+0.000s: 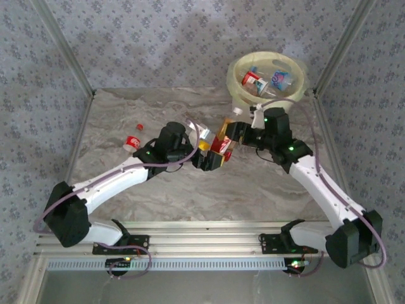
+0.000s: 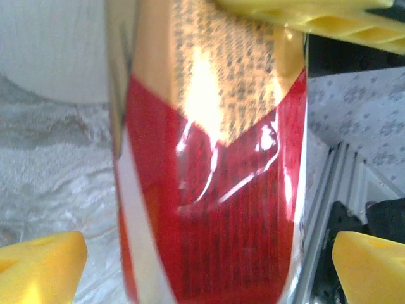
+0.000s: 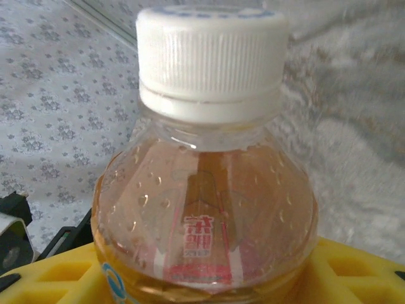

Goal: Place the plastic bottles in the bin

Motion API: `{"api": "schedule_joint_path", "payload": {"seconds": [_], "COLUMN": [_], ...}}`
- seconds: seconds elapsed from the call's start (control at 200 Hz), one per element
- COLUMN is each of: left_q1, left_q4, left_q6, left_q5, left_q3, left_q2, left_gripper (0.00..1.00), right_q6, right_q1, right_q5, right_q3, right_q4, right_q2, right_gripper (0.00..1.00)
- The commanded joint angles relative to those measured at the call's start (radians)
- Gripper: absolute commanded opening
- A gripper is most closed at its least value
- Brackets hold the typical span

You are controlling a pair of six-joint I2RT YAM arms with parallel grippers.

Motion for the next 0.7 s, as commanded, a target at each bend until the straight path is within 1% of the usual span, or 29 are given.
{"api": "schedule_joint_path", "payload": {"seconds": [0.0,0.125,0.3,0.385,0.51,0.695], "left_q1": [-0.005,-0.004,-0.005,-0.004,-0.004,-0.004], "left_q4": [0.142,0.204,0.269,0.274,0.274,0.25], "left_q6": [-0.044,-0.045,-0.052,-0.047,-0.043,-0.028], "left_q5": [0.023,0.007,-0.016,-0.037,-0.063,-0.082], "left_q3": [-0.016,-0.027,-0.036,-0.037,-0.033,-0.026], "left_q2": [-0.06,-0.095,-0.161,-0.193,-0.226,-0.251], "left_gripper": [1.0,1.0,1.0,1.0,1.0,1.0], "right_q6": [-0.178,-0.245,-0.361,-0.422,-0.513,-0.657], "right_q1": [-0.019,-0.029,-0.039,-0.04,-0.04,-0.042], "right_q5": [0.051,0.122,0.267,0.312,0.416,0.545], "right_q3": [0.104,0.212,0.352,0.422,0.521,0.654], "right_q4": [-0.119,-0.192,-0.242,-0.258,-0.267,-0.241], "right_q2": [-0.066,-0.086,-0.072,-0.043,0.013,0.125], "right_gripper": [0.6,0.61,0.61,0.61,0.61,0.61]}}
